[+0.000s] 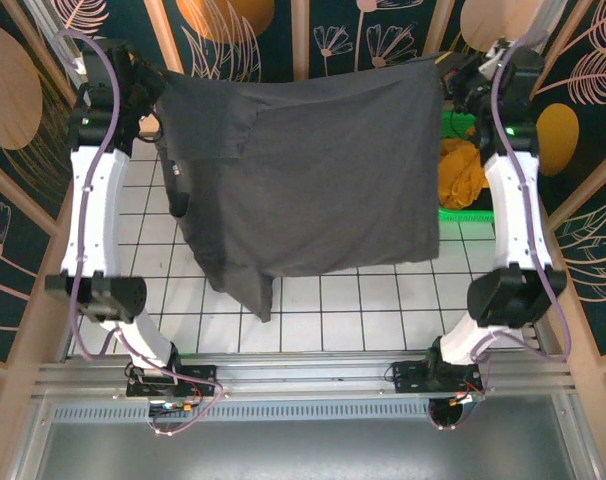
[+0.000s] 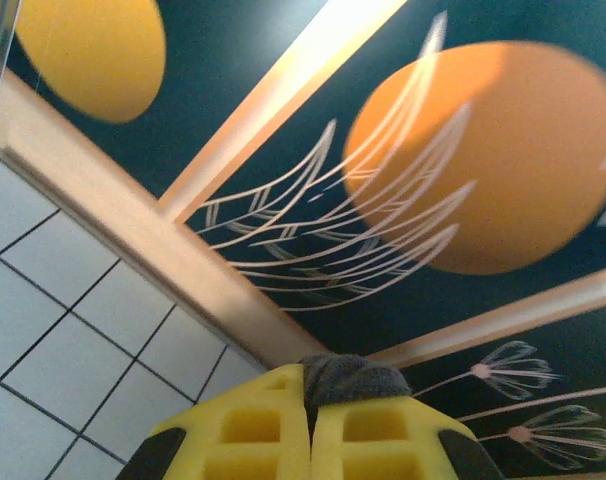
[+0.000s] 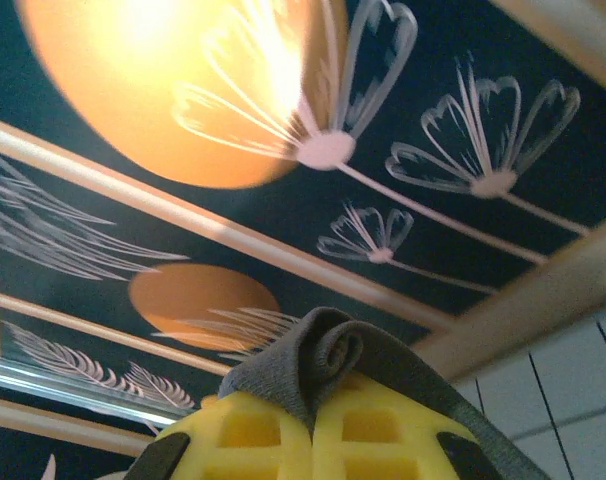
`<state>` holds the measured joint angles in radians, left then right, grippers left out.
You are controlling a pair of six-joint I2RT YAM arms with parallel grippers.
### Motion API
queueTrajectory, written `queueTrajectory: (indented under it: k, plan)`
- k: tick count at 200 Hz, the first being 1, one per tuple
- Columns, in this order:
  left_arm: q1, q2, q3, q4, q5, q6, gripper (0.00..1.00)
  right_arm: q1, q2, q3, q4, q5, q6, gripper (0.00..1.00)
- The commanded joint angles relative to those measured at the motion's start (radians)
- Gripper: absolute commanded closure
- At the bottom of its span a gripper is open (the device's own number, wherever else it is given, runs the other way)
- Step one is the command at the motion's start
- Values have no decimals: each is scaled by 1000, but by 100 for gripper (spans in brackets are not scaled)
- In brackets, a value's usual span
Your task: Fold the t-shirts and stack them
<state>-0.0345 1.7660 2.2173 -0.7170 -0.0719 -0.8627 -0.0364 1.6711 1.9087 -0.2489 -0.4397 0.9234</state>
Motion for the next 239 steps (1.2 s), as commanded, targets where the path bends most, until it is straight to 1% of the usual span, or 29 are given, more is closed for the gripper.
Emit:
queueTrajectory:
  k: [1, 14, 24, 40, 58, 70, 85, 101, 113, 124, 131, 134, 144, 152, 160, 170, 180, 190, 215, 239]
  plan:
    - [78, 78, 212, 28, 96, -29, 100, -1, 57, 193, 11, -33, 34, 100]
    - [107, 134, 357, 23, 131, -32, 100, -8, 115, 306, -39, -17, 27, 100]
    - [126, 148, 409, 47, 167, -41, 100, -17, 140, 382, -72, -5, 22, 100]
    - [151, 105, 378, 97, 220, -64, 100, -44, 138, 415, -98, 13, 21, 100]
    - [159, 18, 304, 108, 228, -74, 100, -79, 73, 345, -104, 33, 18, 100]
    - [159, -45, 236, 82, 196, -64, 100, -93, -2, 236, -106, 57, 1, 100]
    - [159, -176, 101, 19, 114, -44, 100, -102, -123, 56, -116, 116, -23, 100]
    - [159, -309, -125, -24, 25, -44, 100, -100, -276, -210, -108, 180, -16, 100]
    - [159, -426, -352, 5, 8, -61, 100, -90, -385, -432, -93, 208, -1, 100]
    - [158, -518, -555, 33, 5, -74, 92, -66, -467, -614, -105, 238, -3, 100]
    - [159, -567, -676, 50, 17, -81, 84, -47, -510, -720, -121, 257, -3, 100]
    - [159, -586, -724, 57, 23, -83, 80, -41, -526, -761, -128, 262, -2, 95]
    - [159, -634, -872, 62, 41, -92, 69, -30, -568, -898, -140, 252, -4, 70]
    - [159, -661, -973, 54, 55, -97, 61, -30, -587, -984, -155, 241, -12, 53]
    - [159, -678, -1062, 48, 69, -93, 53, -29, -594, -1040, -187, 243, -30, 42]
    - [159, -697, -1159, 37, 79, -94, 44, -29, -588, -1083, -229, 243, -61, 34]
    - [159, -711, -1235, 34, 93, -94, 40, -30, -575, -1100, -272, 244, -90, 33]
    - [159, -726, -1304, 36, 108, -93, 38, -25, -573, -1110, -303, 252, -110, 32]
    - [156, -758, -1381, 35, 149, -96, 37, -1, -604, -1139, -332, 298, -123, 33]
    - [157, -750, -1415, 27, 163, -77, 40, 60, -593, -1144, -292, 307, -122, 38]
